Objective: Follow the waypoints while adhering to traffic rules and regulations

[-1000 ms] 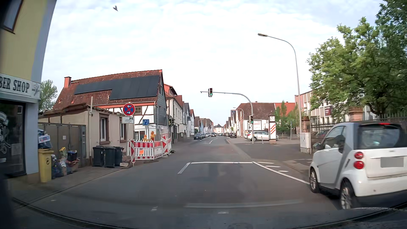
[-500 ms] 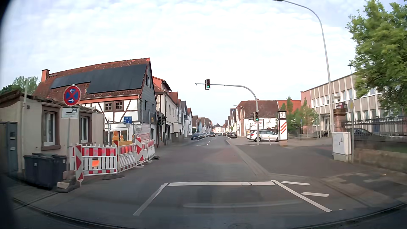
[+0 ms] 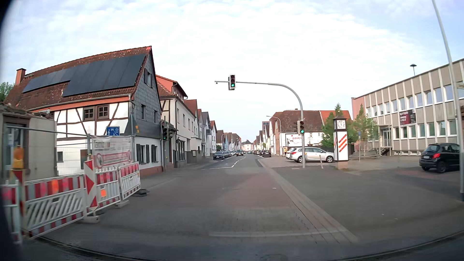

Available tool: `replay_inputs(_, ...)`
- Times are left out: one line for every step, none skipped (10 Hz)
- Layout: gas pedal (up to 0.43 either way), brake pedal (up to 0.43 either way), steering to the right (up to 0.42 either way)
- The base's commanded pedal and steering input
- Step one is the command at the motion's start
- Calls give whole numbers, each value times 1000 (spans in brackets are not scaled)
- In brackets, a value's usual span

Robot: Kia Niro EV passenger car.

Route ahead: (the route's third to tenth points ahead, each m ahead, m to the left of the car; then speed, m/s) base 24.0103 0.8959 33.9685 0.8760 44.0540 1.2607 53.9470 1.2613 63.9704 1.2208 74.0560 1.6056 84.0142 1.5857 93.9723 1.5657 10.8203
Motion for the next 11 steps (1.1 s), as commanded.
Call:
replay_inputs(157, 0, -1)
replay_inputs(98, 0, -2)
replay_inputs(98, 0, -2)
replay_inputs(98, 0, -4)
replay_inputs(98, 0, -4)
replay_inputs(87, 0, -6)
replay_inputs(87, 0, -6)
replay_inputs(87, 0, -4)
replay_inputs(87, 0, -4)
replay_inputs(87, 0, -4)
replay_inputs(87, 0, -4)
